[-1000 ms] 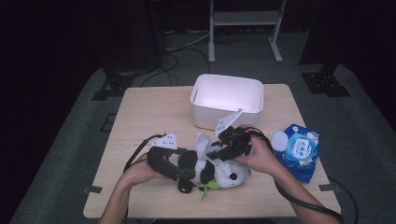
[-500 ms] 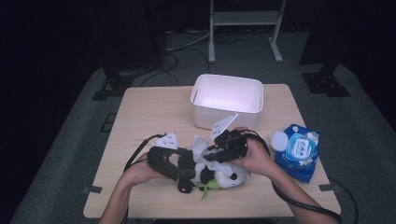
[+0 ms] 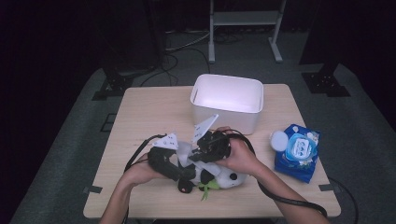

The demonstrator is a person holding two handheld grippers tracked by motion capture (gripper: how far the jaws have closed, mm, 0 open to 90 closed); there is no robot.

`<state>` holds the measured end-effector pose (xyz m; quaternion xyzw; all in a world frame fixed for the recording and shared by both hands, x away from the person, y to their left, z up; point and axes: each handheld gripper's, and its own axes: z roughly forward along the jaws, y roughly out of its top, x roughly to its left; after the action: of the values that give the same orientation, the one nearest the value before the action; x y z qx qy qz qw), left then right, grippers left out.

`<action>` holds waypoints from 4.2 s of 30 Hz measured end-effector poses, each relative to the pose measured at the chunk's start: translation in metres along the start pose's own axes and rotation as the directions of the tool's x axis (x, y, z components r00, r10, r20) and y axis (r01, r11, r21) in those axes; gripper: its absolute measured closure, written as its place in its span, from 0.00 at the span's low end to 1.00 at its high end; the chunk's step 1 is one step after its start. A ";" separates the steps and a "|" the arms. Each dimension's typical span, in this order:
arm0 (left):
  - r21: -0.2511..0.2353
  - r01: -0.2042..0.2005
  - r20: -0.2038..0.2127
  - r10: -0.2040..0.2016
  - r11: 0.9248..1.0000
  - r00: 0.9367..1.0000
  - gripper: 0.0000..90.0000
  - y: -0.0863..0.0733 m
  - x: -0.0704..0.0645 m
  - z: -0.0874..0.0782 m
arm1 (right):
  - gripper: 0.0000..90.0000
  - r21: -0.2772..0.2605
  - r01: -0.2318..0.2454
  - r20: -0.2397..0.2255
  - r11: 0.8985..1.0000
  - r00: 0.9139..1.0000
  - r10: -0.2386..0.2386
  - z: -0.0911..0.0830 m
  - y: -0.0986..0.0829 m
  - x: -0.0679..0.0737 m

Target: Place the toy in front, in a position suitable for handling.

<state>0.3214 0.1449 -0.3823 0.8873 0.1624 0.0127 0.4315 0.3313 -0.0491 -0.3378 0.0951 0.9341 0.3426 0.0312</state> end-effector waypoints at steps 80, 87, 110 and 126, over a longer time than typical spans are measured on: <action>0.227 -0.245 -0.124 0.278 0.942 0.953 0.38 0.064 0.022 0.047 | 0.92 0.004 -0.208 0.071 0.978 0.976 0.207 -0.041 -0.061 -0.065; 0.172 -0.227 -0.109 0.248 0.958 0.963 0.34 0.052 0.004 0.040 | 0.92 -0.043 -0.218 0.064 0.975 0.973 0.221 -0.047 -0.057 -0.061; 0.135 -0.150 0.017 0.149 0.979 0.989 0.10 0.045 -0.008 0.028 | 0.93 0.025 -0.182 -0.008 0.983 0.983 0.183 -0.031 -0.082 -0.024; 0.146 -0.229 -0.031 0.236 0.962 0.971 0.12 0.055 -0.011 0.049 | 0.93 0.002 -0.211 0.008 0.977 0.977 0.211 -0.039 -0.106 -0.013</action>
<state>0.3345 0.0728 -0.3691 0.9280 0.0678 0.0730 0.3591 0.3231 -0.1557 -0.3766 0.1952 0.9190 0.3425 -0.0020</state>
